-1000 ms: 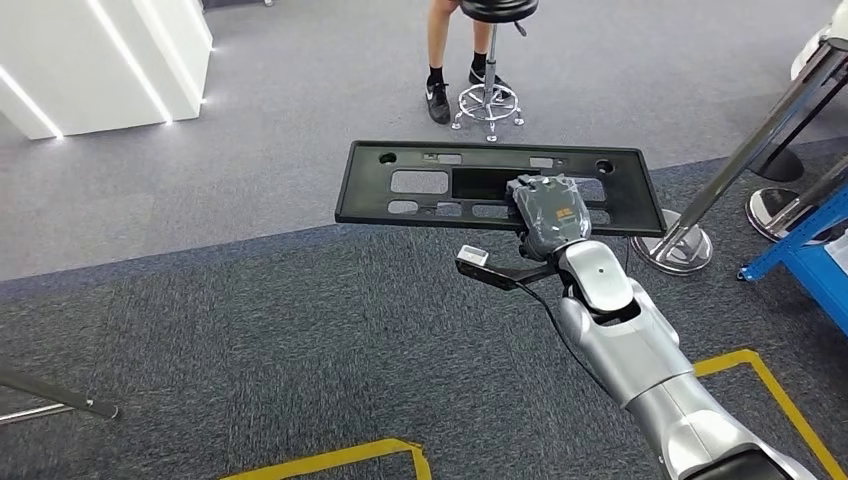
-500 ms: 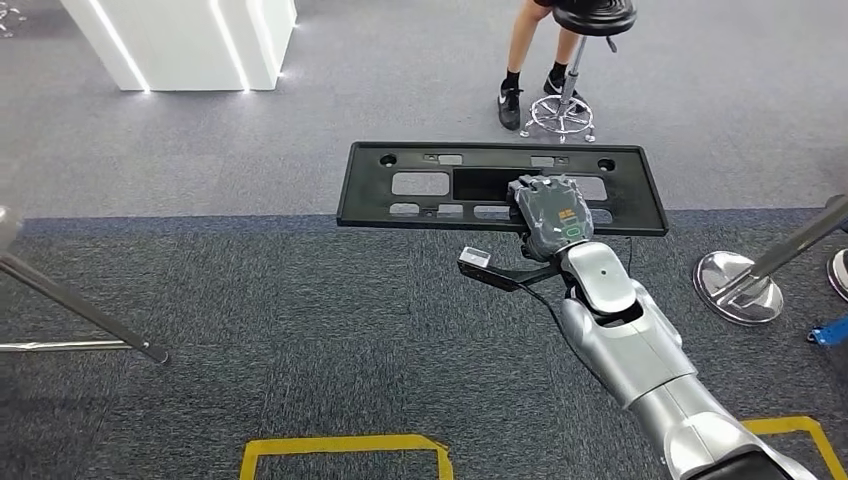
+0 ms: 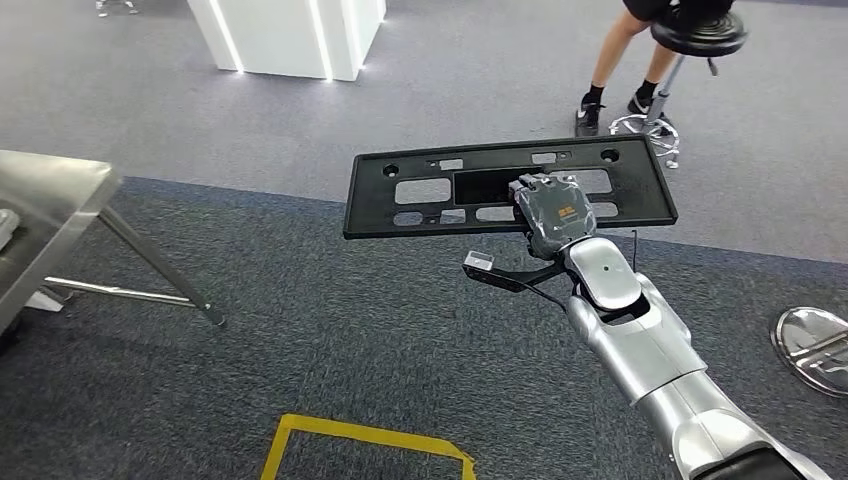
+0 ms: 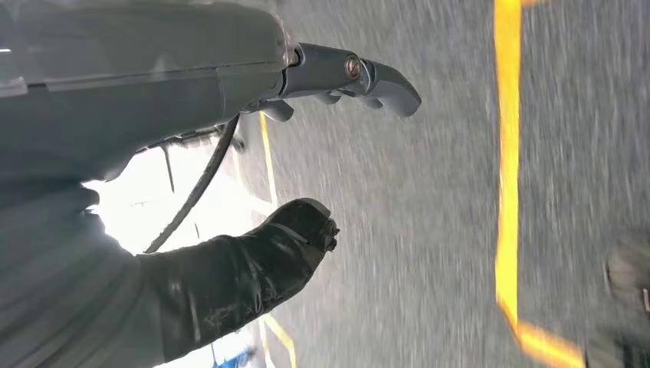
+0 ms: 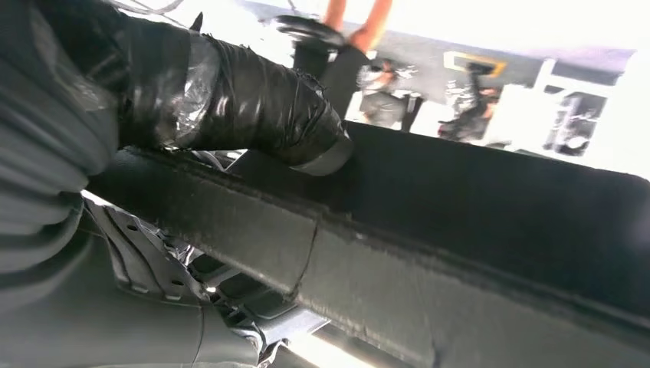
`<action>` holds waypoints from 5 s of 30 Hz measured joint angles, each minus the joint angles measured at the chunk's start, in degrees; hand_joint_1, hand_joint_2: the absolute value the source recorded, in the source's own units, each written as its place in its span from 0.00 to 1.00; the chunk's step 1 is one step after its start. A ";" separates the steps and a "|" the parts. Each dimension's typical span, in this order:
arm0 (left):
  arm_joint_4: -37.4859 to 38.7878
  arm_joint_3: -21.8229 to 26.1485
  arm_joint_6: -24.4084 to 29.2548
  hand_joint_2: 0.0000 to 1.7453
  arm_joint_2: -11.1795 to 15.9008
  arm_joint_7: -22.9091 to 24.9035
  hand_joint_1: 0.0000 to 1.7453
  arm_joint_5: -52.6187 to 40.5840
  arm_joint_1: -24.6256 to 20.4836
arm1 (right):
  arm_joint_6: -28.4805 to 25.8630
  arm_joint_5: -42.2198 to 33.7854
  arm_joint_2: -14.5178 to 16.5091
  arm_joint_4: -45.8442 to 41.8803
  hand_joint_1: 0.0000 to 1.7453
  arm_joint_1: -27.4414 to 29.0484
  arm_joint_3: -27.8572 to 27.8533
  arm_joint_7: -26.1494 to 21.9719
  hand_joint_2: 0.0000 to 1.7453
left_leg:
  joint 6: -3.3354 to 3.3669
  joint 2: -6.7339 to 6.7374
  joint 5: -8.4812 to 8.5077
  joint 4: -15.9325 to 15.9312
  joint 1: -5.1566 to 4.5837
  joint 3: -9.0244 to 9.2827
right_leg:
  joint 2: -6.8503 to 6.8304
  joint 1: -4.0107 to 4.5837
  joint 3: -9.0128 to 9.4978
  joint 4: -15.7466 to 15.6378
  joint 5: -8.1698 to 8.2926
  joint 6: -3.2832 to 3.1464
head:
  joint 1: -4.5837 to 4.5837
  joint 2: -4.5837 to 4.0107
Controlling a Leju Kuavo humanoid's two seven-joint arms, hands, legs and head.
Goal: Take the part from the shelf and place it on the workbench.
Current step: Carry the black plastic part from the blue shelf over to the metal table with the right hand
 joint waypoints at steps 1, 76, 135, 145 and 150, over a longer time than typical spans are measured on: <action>0.01 0.07 -0.10 1.00 0.08 0.09 0.00 0.00 -0.09 | 0.53 0.15 0.22 -0.08 1.00 -0.38 0.66 -0.02 1.00 | -0.31 2.09 -1.39 2.55 -0.03 -1.24 | -0.83 -0.12 0.23 -0.34 0.10 -0.20 | -0.02 0.01; 0.07 3.79 0.24 1.00 1.25 1.38 0.00 -3.20 0.42 | -9.69 9.05 2.08 -8.68 1.00 3.82 4.63 11.08 1.00 | 0.53 6.87 0.57 -2.34 0.78 2.33 | -7.78 0.14 1.19 0.84 -2.25 2.61 | -0.01 0.01; 0.13 6.13 -1.42 1.00 1.99 4.67 0.00 -4.34 0.06 | -4.38 5.74 5.04 -4.44 1.00 4.31 0.91 13.60 1.00 | 1.93 2.42 0.33 -3.08 0.65 2.62 | -0.92 0.02 -0.13 1.33 0.54 2.63 | -0.19 0.00; 0.13 6.15 -1.38 1.00 1.87 4.57 0.00 -4.43 0.22 | -4.50 5.82 5.05 -4.14 1.00 4.49 0.79 13.59 1.00 | 0.96 2.58 -1.63 -2.00 1.28 4.53 | -1.09 -0.79 -3.62 4.25 -0.12 3.80 | -0.07 0.00; 0.13 6.15 -1.25 1.00 1.90 4.39 0.00 -4.80 0.11 | -4.46 5.97 5.31 -3.98 1.00 4.64 0.75 13.57 1.00 | -0.73 2.77 -2.19 -1.29 1.28 4.58 | -0.89 -0.36 -1.28 0.57 0.01 1.47 | -0.10 0.01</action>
